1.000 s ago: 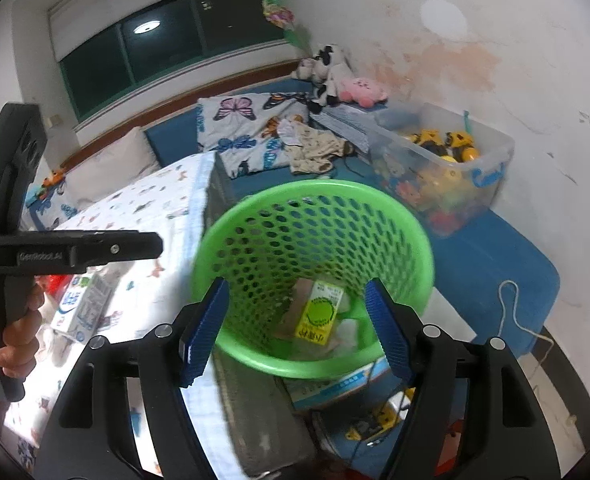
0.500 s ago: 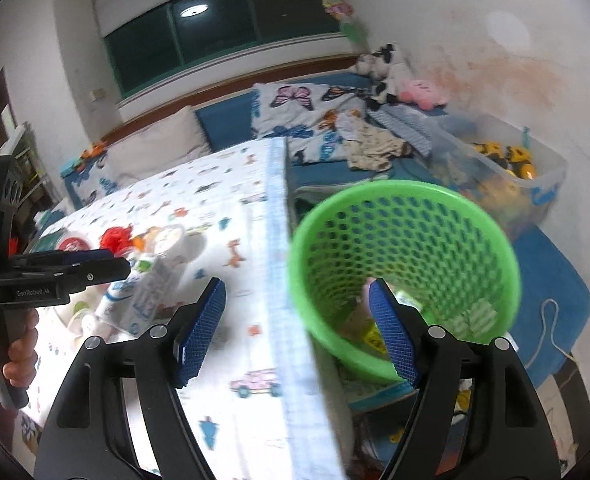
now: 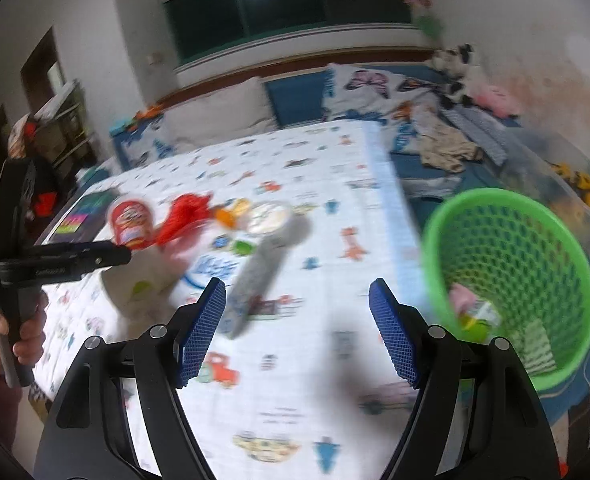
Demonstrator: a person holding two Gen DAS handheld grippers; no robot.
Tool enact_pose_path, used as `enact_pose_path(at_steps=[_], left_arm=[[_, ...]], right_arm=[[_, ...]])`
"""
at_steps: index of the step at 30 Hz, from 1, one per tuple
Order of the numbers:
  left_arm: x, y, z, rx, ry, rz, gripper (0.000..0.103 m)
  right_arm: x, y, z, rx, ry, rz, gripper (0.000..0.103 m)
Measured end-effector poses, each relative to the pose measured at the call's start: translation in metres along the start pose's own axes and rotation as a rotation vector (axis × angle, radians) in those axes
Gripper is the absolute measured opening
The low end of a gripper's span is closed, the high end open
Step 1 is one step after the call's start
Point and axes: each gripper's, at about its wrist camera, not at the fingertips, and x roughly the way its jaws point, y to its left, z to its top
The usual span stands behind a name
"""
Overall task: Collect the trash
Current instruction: 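Move both tools back from the basket toward the remaining trash, then grasp the yogurt cup with the right tool while the left tool approaches the white paper cup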
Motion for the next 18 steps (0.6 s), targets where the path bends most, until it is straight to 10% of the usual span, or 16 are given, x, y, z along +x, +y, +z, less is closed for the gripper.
enact_pose_path(at_steps=[18], left_arm=[[-0.018,0.065,-0.021,-0.132,-0.018,-0.003,0.060]], right_arm=[[0.068,0.125,-0.046,-0.222,0.170,0.180,0.074]])
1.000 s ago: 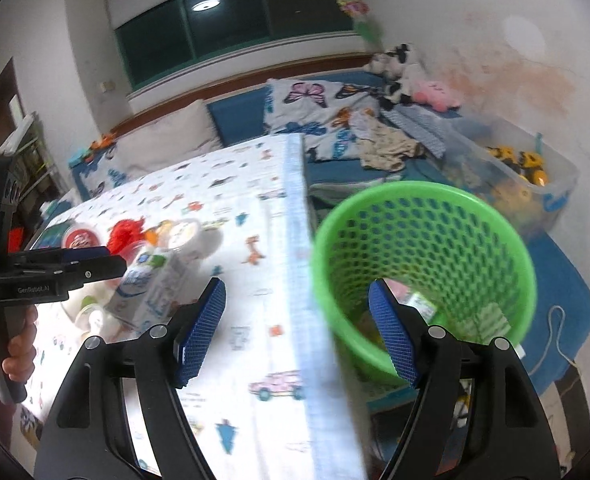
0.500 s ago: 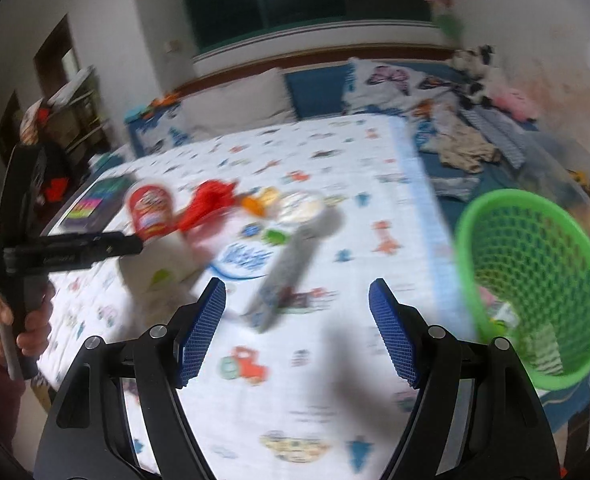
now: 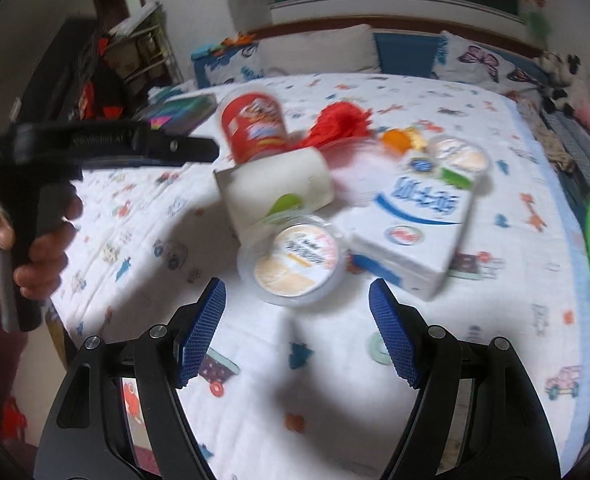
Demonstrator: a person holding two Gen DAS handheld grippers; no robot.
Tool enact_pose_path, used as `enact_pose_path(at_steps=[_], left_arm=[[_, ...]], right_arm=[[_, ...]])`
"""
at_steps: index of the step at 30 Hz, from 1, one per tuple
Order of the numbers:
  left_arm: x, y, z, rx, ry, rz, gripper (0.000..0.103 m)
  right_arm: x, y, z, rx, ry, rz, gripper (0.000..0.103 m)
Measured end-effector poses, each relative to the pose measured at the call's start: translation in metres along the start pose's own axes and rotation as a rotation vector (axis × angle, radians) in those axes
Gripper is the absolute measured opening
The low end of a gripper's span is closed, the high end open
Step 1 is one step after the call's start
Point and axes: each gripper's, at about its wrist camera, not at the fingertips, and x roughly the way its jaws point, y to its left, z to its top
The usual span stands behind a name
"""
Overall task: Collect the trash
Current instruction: 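Grasp the yogurt cup with the right tool while the left tool approaches the white paper cup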
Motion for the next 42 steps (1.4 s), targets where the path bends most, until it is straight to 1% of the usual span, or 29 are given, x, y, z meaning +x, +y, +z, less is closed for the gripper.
enact_pose_path(at_steps=[3,7,11,16,21,23,25,27,29,32,35,37,40,42], left_arm=[[-0.002,0.002,-0.001,0.007,-0.001,-0.007,0.060],[-0.001,0.004,-0.002,0.016,0.009,-0.020,0.060],[0.003,0.004,-0.003,0.024,0.019,-0.024,0.060],[0.005,-0.002,-0.007,0.036,0.030,-0.040,0.060],[0.009,-0.009,-0.010,0.050,0.036,-0.052,0.060],[0.011,-0.014,-0.011,0.069,0.041,-0.052,0.060],[0.013,-0.019,-0.009,0.095,0.036,-0.035,0.071],[0.014,-0.023,-0.007,0.124,0.030,-0.023,0.074],[0.018,-0.026,-0.004,0.145,0.037,-0.029,0.075],[0.026,-0.028,-0.001,0.161,0.050,-0.032,0.080],[0.036,-0.026,0.002,0.151,0.071,-0.054,0.081],[0.042,-0.025,0.003,0.136,0.086,-0.072,0.083],[0.050,-0.023,0.003,0.108,0.117,-0.094,0.083],[0.053,-0.025,0.000,0.108,0.130,-0.101,0.083]], right_arm=[[0.013,0.004,0.001,-0.004,0.012,-0.014,0.074],[0.023,0.000,0.003,0.027,0.020,-0.014,0.074],[0.028,-0.003,0.004,0.049,0.024,-0.008,0.066],[0.026,-0.002,0.004,0.037,0.022,-0.012,0.062],[0.016,-0.002,0.002,0.033,0.013,-0.005,0.062],[0.010,-0.002,0.001,0.029,0.008,-0.003,0.062],[0.002,-0.003,-0.001,0.021,-0.001,-0.007,0.062],[-0.006,-0.005,-0.003,0.025,-0.011,-0.010,0.062],[-0.014,-0.008,-0.004,0.032,-0.022,-0.014,0.062],[-0.026,-0.014,-0.006,0.048,-0.040,-0.024,0.062],[-0.036,-0.022,-0.008,0.068,-0.055,-0.034,0.062],[-0.041,-0.026,-0.009,0.079,-0.062,-0.043,0.062],[-0.046,-0.032,-0.011,0.096,-0.070,-0.055,0.062],[-0.048,-0.036,-0.012,0.107,-0.075,-0.061,0.062]])
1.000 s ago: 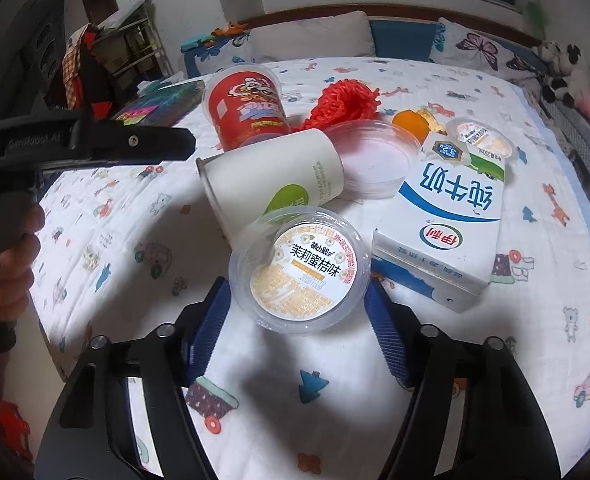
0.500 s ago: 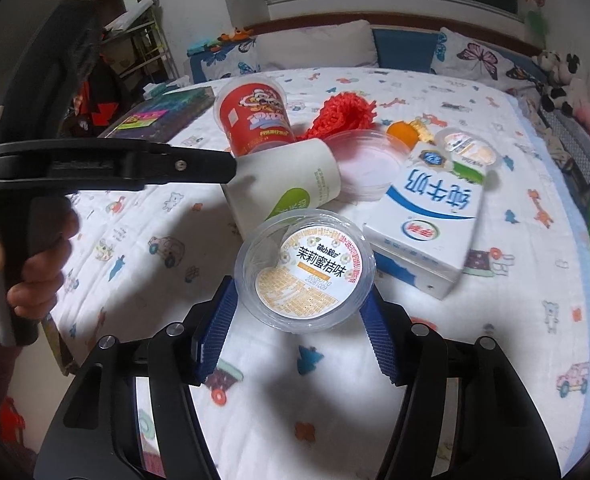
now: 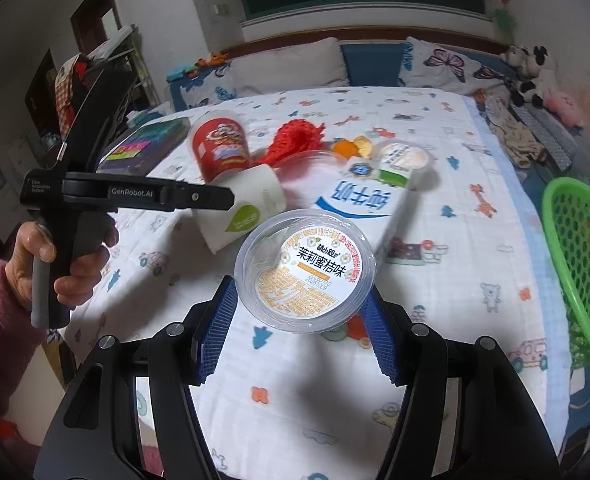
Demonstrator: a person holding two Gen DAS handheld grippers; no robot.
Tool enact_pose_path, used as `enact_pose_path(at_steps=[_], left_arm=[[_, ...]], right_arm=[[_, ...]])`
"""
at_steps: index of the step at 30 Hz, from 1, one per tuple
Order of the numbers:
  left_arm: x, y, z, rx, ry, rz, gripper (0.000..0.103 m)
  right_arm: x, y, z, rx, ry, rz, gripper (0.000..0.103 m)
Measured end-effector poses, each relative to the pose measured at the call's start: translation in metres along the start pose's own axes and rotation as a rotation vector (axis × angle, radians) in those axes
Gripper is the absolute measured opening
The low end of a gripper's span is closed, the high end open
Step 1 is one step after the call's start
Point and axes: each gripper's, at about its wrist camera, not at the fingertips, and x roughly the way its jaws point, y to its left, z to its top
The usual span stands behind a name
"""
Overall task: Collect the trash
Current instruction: 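Grasp the yogurt cup with the right tool while the left tool approaches the white paper cup, then grasp the white paper cup with the left tool while the right tool lifts the yogurt cup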
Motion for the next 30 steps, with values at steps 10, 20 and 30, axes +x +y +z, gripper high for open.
enact_pose_path(at_steps=[10,20,30], left_arm=[[0.001,-0.021,-0.006,0.061,0.035,-0.017,0.083],[0.019,-0.038,0.006,0.139,0.073,0.084,0.083],[0.019,-0.042,0.005,0.151,0.060,0.153,0.063]], right_arm=[[-0.007,-0.010,0.001,0.035,-0.021,-0.012,0.062],[-0.012,-0.021,-0.002,0.062,-0.029,-0.023,0.062],[-0.024,-0.036,-0.003,0.089,-0.053,-0.039,0.062]])
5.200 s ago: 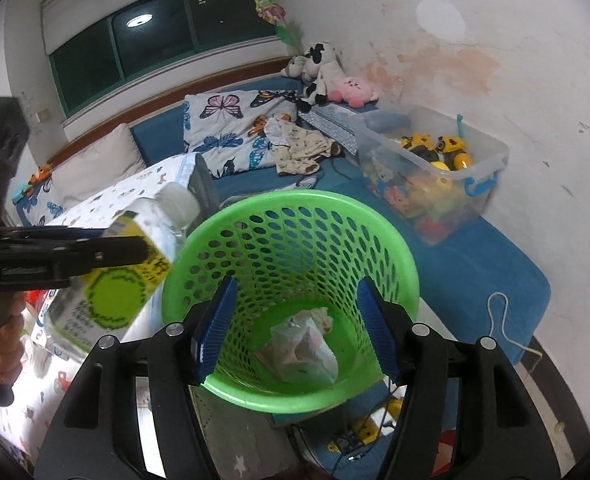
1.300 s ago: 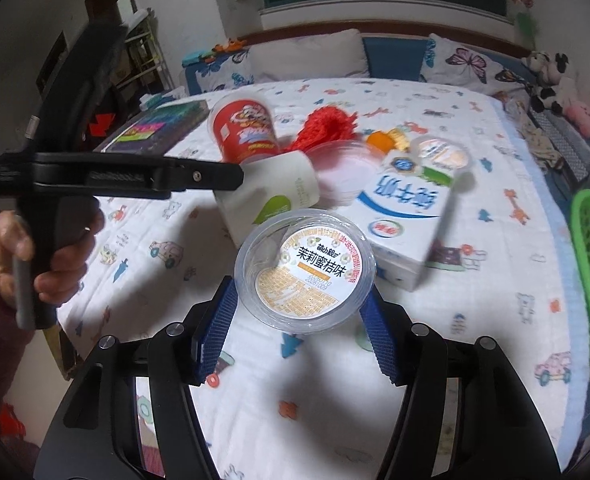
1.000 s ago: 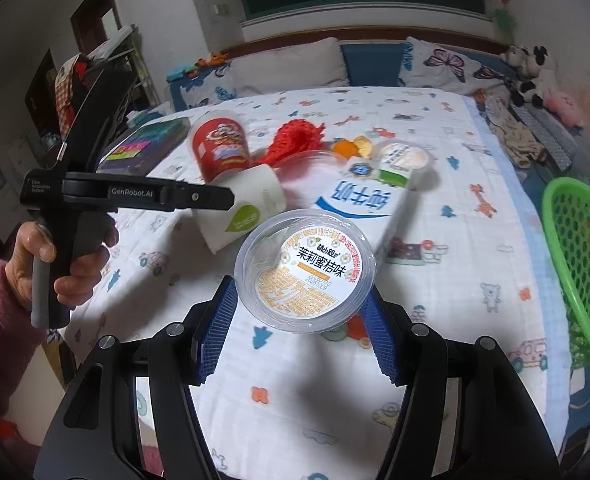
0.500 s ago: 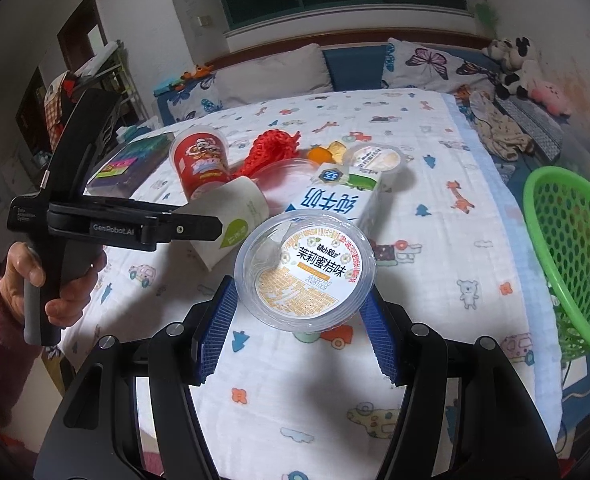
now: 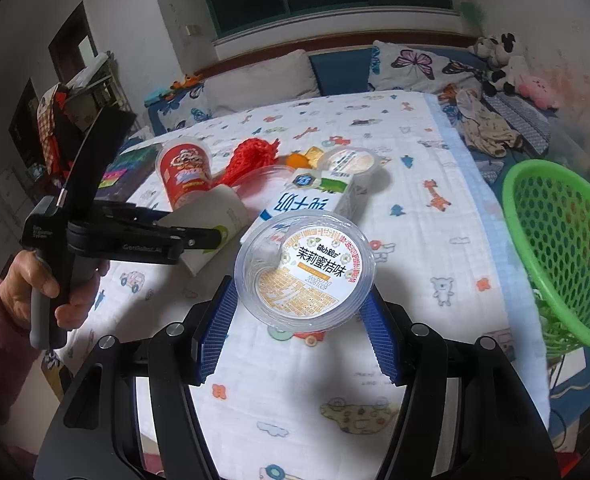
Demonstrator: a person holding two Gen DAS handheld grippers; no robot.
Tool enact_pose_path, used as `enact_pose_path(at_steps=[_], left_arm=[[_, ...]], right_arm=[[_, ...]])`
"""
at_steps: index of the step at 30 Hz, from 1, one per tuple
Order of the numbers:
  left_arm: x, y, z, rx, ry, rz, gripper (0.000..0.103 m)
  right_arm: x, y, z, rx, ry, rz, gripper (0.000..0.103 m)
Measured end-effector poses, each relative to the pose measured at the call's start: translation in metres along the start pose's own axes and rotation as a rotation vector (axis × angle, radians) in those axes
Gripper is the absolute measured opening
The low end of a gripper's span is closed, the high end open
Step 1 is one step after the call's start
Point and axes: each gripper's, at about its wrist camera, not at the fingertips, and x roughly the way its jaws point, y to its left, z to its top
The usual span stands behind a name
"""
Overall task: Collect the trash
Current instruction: 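Grasp the white paper cup with the left tool while the right tool lifts the yogurt cup, then drop the yogurt cup into the basket with the right tool while the left drops the paper cup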
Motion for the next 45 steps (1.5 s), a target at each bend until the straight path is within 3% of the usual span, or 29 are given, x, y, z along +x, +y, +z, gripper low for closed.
enact_pose_path(at_steps=[10,18,24,31,42,45], left_arm=[[-0.032,-0.001,-0.008,-0.023,-0.057,-0.051,0.061],[-0.064,-0.016,0.005,-0.004,-0.121,-0.126,0.062],[-0.072,-0.048,0.026,0.049,-0.147,-0.173,0.062],[-0.070,-0.091,0.052,0.114,-0.162,-0.215,0.062],[-0.058,-0.153,0.085,0.190,-0.159,-0.261,0.062],[-0.053,-0.171,0.094,0.207,-0.156,-0.272,0.062]], right_arm=[[-0.016,-0.031,0.006,0.051,-0.030,-0.043,0.062],[-0.036,-0.086,0.016,0.128,-0.064,-0.143,0.062],[-0.047,-0.144,0.021,0.189,-0.058,-0.277,0.062],[-0.050,-0.199,0.015,0.261,-0.023,-0.362,0.062],[-0.042,-0.236,0.001,0.318,0.013,-0.390,0.063],[-0.044,-0.240,-0.001,0.324,0.008,-0.400,0.069]])
